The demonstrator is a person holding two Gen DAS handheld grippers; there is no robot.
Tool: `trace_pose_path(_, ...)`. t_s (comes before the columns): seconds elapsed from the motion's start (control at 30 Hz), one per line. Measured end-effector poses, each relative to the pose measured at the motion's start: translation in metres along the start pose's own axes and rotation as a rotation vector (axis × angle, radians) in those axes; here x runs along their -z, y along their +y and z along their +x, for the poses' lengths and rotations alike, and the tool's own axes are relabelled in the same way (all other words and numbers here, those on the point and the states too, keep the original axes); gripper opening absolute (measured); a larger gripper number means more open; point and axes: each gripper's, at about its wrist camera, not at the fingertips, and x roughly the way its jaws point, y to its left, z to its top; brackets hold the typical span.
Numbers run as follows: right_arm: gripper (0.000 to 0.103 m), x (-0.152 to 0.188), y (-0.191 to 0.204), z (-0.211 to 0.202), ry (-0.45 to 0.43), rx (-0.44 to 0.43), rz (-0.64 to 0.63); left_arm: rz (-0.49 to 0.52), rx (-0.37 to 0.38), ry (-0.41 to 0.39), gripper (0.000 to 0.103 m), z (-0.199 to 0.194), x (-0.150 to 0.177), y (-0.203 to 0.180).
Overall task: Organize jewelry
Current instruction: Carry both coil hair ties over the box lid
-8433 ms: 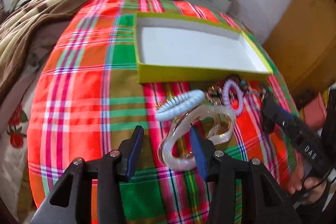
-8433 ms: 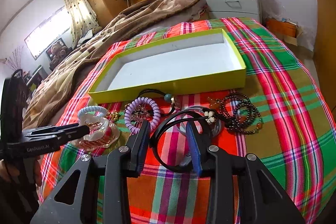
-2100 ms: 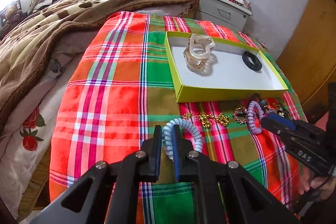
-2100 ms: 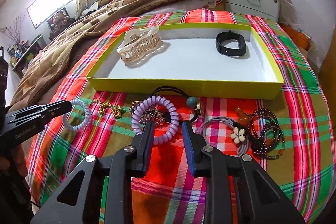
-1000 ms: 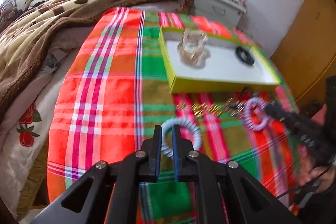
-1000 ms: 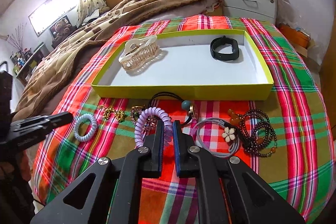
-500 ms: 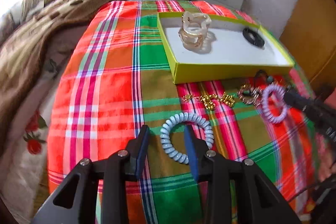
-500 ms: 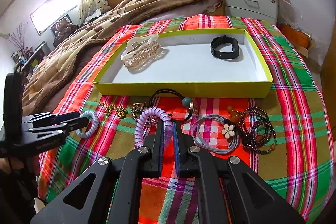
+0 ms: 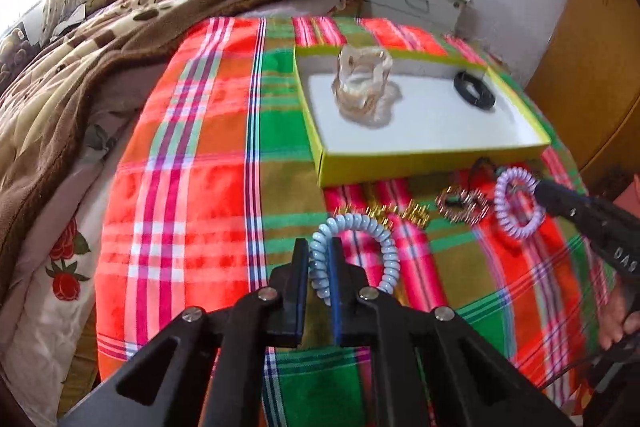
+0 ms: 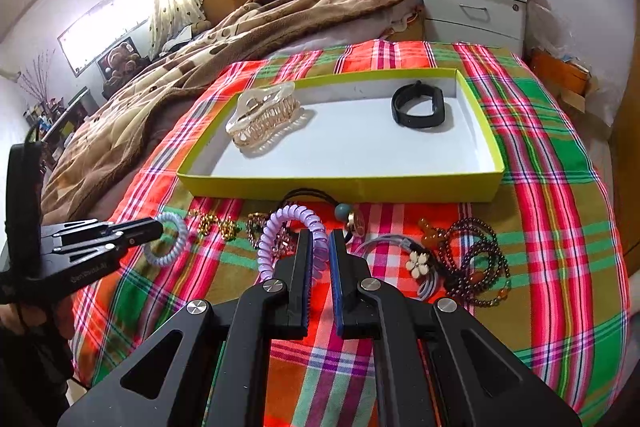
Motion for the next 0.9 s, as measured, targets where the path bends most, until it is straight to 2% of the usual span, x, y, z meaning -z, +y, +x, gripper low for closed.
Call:
trace_pose_path(0.33,0.008,-0.024,-0.012,-0.008,-0.039,0.008,0.016,0.023,0.094,-0.064,0.01,-0.012,-0.049,-0.022)
trace_pose_path(0.53,0.008,-0.045,-0.028,-0.01,-0.057,0.023,0.037,0.026,0.165,-0.059,0.01,0.002,-0.085,-0.039)
trace_pose_path(0.9,0.008,-0.075,-0.064,0.01,-0.039,0.064,0.097,0.041,0.214,-0.03,0.01,0.044,-0.134,-0.073)
